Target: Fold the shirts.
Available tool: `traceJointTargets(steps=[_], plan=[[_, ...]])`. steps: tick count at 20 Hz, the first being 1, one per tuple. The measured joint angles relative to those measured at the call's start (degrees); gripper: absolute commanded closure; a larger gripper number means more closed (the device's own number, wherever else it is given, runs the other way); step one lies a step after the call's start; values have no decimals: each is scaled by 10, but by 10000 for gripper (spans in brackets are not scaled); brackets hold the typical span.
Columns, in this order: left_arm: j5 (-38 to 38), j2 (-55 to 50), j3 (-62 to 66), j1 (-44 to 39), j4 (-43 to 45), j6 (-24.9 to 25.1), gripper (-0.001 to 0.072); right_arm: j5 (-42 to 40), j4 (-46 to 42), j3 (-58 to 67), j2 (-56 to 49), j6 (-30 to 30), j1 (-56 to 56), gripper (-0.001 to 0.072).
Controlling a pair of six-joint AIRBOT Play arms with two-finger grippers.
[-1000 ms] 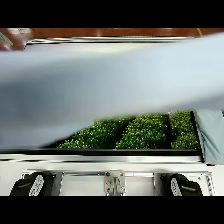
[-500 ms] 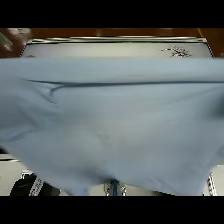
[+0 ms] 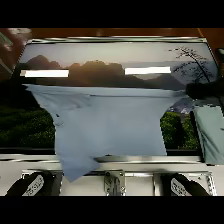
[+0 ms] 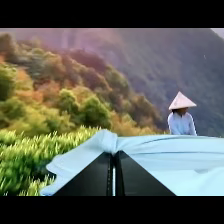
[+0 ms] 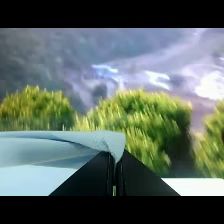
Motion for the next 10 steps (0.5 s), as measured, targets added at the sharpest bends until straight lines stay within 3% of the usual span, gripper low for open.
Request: traceJointTargets(steps=[3, 7, 10], plan=[[122, -123, -14, -27, -66, 54, 673, -190, 31, -23, -102, 1, 37, 648], [273, -245, -2, -68, -120, 90, 673, -438, 53, -33, -207, 1, 91, 648], [364, -306, 5, -91, -138, 100, 673, -556, 63, -35, -264, 6, 110, 648]])
